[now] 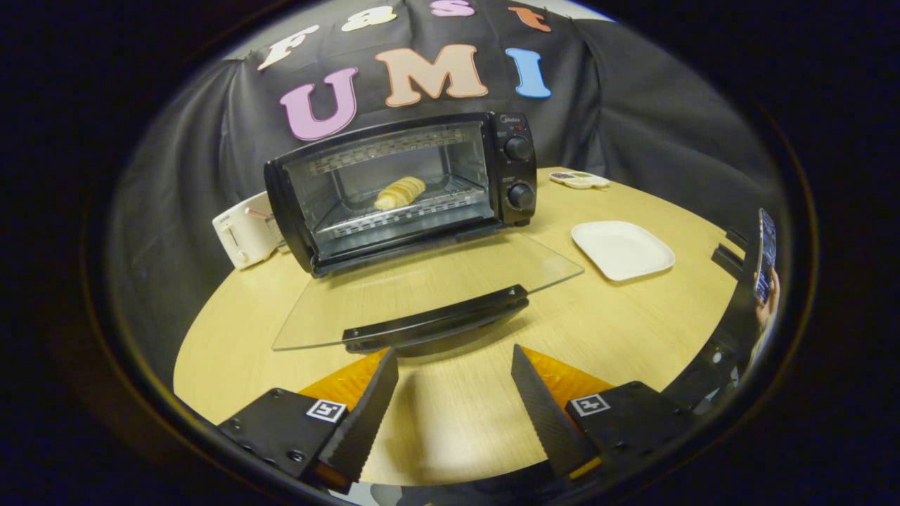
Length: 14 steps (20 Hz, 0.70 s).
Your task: Open the toaster oven, put the food inside, and close the toaster oven door.
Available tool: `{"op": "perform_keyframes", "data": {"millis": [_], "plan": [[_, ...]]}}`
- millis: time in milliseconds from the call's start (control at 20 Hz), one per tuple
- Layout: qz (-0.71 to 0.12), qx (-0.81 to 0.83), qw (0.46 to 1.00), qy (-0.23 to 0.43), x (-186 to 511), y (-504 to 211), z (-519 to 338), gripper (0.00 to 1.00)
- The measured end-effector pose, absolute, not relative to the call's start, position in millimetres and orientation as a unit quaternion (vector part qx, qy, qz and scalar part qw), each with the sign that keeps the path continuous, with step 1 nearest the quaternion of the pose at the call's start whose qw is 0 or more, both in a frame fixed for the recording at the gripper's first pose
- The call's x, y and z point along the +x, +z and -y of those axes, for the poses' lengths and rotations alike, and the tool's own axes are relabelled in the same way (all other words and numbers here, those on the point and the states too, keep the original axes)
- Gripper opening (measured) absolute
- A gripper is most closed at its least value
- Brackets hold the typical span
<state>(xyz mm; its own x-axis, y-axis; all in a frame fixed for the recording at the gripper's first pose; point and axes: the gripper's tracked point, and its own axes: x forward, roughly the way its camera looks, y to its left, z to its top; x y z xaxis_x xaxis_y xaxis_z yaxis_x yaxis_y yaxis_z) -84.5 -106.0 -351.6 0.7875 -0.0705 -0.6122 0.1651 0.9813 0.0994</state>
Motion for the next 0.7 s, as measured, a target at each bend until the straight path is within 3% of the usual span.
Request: {"op": "perform_keyframes", "data": {"millis": [700], "plan": [[-0.271, 0.073, 0.959, -0.049, -70, -310, 100, 0.97]]}}
